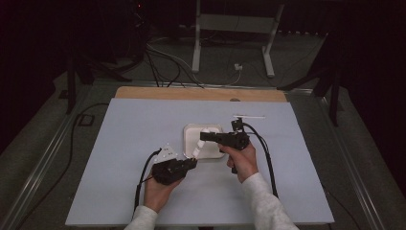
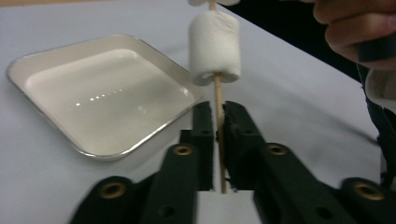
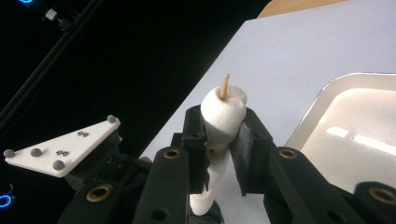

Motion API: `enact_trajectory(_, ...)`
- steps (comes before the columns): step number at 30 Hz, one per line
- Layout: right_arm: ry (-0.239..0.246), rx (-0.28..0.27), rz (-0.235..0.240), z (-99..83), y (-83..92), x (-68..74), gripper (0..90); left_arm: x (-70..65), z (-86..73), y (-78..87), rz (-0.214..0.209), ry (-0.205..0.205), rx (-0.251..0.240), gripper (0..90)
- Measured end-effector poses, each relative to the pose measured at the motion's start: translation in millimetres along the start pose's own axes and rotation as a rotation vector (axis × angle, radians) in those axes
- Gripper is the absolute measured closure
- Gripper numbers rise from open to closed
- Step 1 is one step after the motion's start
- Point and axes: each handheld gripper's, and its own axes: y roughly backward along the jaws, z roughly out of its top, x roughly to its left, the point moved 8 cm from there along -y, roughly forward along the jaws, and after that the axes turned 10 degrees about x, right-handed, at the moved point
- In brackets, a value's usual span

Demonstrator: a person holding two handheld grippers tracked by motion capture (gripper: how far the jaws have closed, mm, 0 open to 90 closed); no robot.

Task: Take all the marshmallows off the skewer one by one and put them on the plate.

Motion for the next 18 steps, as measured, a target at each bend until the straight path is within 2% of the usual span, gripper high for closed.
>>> enact_trajectory(5,0.016,0.008,-0.010,-1.0,-1.2,1.2,76.9,4.9,-2.6,0.7,0.025,0.019,0.022,90.0)
enact_trajectory(12,0.013,-0.001,-0.041,0.6,1.6,-0.4,78.3,6.0,-6.2,0.4,0.023,0.011,0.025,90.0)
enact_trajectory(18,0.001,-0.019,-0.031,3.7,4.7,-1.5,78.2,7.9,-6.6,3.9,0.027,-0.003,0.017,90.0)
